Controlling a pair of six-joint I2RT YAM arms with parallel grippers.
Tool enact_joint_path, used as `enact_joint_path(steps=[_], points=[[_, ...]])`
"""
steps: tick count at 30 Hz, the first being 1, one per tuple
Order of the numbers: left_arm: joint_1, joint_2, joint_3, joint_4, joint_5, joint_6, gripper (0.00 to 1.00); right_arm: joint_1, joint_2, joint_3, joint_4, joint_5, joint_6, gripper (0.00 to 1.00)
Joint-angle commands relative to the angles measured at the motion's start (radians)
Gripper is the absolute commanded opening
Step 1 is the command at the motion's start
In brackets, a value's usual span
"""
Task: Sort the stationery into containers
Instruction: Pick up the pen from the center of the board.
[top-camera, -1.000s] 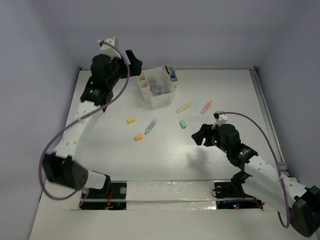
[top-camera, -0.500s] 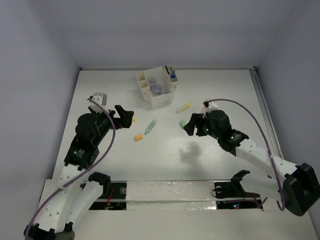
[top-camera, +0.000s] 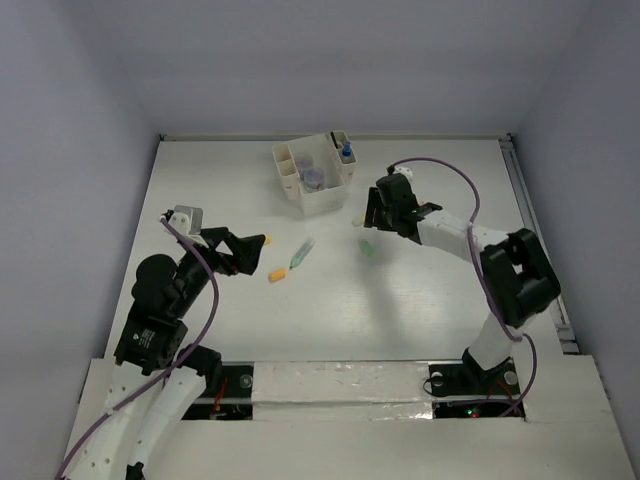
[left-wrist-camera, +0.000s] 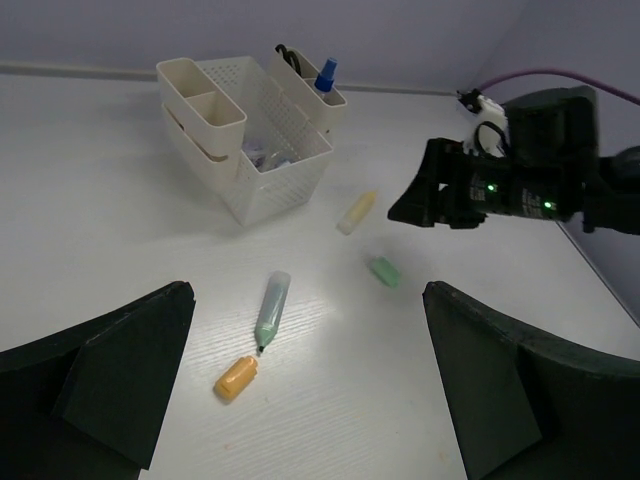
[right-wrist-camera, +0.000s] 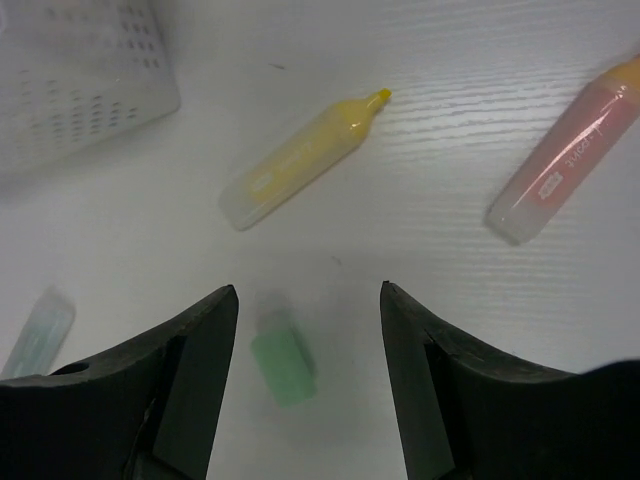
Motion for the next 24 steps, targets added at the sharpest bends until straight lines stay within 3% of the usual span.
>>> enact_joint_path(steps=[1, 5, 9, 14, 20, 24], points=[[-0.022, 0.005, -0.001, 0.041, 0.040, 0.016, 0.99, -0.022, 0.082, 0.106, -0.041, 0.061, 0.021, 0.66], [-0.045, -0.007, -0.001, 0.038, 0.034, 0.019, 0.99, -0.043, 0.176, 0.189, -0.038, 0.025, 0.041, 0.81], [-0.072, -0.007, -0.001, 0.036, 0.031, 0.021, 0.99, -0.043, 0.265, 0.248, -0.032, 0.005, 0.063, 0.83], [-0.082, -0.002, 0.001, 0.033, 0.027, 0.022, 0.99, -0.052, 0.366, 0.331, -0.055, 0.011, 0.064, 0.82], [-0.091, -0.002, 0.002, 0.030, 0.020, 0.022, 0.99, -0.052, 0.426, 0.396, -0.086, 0.046, 0.049, 0.71], [-0.091, 0.002, 0.004, 0.029, 0.018, 0.024, 0.99, -0.052, 0.443, 0.417, -0.109, 0.066, 0.032, 0.68]])
